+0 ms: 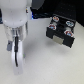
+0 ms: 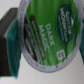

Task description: Open the kcup holder, insert the kcup into the holder, and close the kcup holder

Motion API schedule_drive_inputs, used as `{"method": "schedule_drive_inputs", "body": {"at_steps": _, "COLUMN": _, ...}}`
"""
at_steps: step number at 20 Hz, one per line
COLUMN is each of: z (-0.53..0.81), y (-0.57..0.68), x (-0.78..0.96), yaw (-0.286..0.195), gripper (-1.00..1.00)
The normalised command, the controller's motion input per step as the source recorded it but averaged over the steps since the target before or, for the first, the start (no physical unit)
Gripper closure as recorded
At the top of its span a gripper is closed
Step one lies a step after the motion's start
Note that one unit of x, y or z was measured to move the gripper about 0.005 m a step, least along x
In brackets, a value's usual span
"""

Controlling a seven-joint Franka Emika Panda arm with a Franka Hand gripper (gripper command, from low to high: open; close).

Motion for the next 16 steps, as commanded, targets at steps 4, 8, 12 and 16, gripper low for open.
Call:
{"method": "schedule_drive_inputs", "body": {"at_steps": 4, "z": 0.82, "y": 0.34, "x": 0.02, "yaw": -0.030, "gripper": 1.00}}
{"method": "schedule_drive_inputs", "body": {"at_steps": 8, "z": 0.87, "y": 0.47, "x": 0.04, "yaw": 0.001, "gripper": 1.00}}
{"method": "schedule_drive_inputs", "body": {"at_steps": 12, "z": 0.81, "y": 0.53, "x": 0.07, "yaw": 0.012, "gripper": 1.00}}
{"method": "schedule_drive_inputs", "body": {"at_steps": 16, "z": 0.73, "y": 0.60, "x": 0.04, "yaw": 0.027, "gripper": 1.00}}
